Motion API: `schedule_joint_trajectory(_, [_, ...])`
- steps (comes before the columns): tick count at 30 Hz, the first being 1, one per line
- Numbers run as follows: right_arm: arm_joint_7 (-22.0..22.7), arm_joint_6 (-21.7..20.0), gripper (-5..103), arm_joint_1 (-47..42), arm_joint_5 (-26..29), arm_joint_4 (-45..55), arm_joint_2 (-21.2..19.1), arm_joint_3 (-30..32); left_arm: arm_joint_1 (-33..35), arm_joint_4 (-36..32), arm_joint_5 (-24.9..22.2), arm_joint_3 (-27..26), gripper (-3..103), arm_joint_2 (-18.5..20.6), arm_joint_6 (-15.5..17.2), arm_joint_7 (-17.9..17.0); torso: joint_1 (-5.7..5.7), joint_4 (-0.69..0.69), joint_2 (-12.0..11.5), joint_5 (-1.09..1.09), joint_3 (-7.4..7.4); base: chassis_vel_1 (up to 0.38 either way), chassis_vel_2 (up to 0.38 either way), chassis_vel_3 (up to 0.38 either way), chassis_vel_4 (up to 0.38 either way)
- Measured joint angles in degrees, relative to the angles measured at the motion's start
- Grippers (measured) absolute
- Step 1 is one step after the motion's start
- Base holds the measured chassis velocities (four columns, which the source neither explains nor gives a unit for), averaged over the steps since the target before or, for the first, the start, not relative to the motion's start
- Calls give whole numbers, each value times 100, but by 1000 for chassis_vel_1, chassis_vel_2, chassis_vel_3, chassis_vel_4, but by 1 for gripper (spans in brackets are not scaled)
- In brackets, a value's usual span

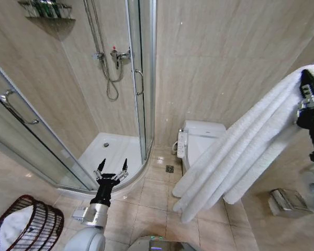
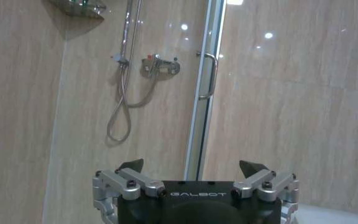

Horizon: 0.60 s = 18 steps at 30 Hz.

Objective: Discard the used towel into the hamper.

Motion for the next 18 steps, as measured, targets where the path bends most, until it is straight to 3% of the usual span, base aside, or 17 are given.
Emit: schedule_joint_trajectory(18, [-29,34,5,52,-9,0,-15,-80,0,0,0,0,100,0,0,0,10,-1,27,0,19,0,0,0,0])
